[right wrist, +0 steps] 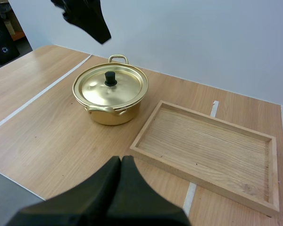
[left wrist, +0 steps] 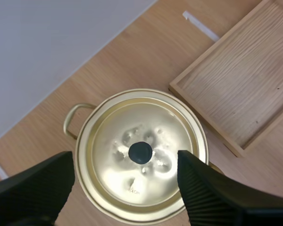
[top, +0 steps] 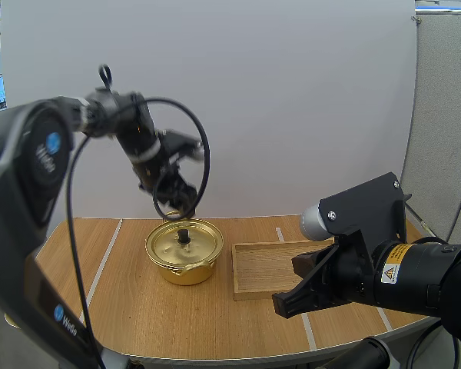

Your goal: Open the pot, put the pineapple inside, and close it

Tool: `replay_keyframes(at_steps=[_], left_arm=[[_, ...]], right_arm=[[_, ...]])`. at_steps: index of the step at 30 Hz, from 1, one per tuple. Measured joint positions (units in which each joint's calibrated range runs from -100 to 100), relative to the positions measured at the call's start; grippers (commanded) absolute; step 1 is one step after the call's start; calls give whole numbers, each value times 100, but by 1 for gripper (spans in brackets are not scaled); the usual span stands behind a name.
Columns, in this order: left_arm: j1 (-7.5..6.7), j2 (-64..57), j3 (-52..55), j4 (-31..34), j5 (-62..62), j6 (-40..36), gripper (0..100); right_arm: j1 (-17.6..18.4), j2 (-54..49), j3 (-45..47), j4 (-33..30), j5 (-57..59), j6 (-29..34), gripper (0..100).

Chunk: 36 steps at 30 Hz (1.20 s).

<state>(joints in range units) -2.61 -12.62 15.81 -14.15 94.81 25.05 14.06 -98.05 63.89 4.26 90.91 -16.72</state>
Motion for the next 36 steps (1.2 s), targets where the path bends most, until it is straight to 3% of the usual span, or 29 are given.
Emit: replay_keyframes(at_steps=[9,21,23,25,26,36], left_arm=[[0,-1954,-669,13,400,-52,100],[0,-4396,-742,105,450,-446,100],[0,-4751,-742,105,450,-540,67],[0,-5064,-742,109,484,-600,14],[0,-5121,-742,109,480,-623,0],[0,-6075,-753,123,506,-841,0]], right_arm=[[0,0,0,0,0,-3,0],[0,0,0,0,0,-3,0],[-16,0,0,0,0,-3,0],[-48,0,0,0,0,-3,0],[-52,0,0,0,0,-3,0],[-282,-148,0,0,-265,-3,0]])
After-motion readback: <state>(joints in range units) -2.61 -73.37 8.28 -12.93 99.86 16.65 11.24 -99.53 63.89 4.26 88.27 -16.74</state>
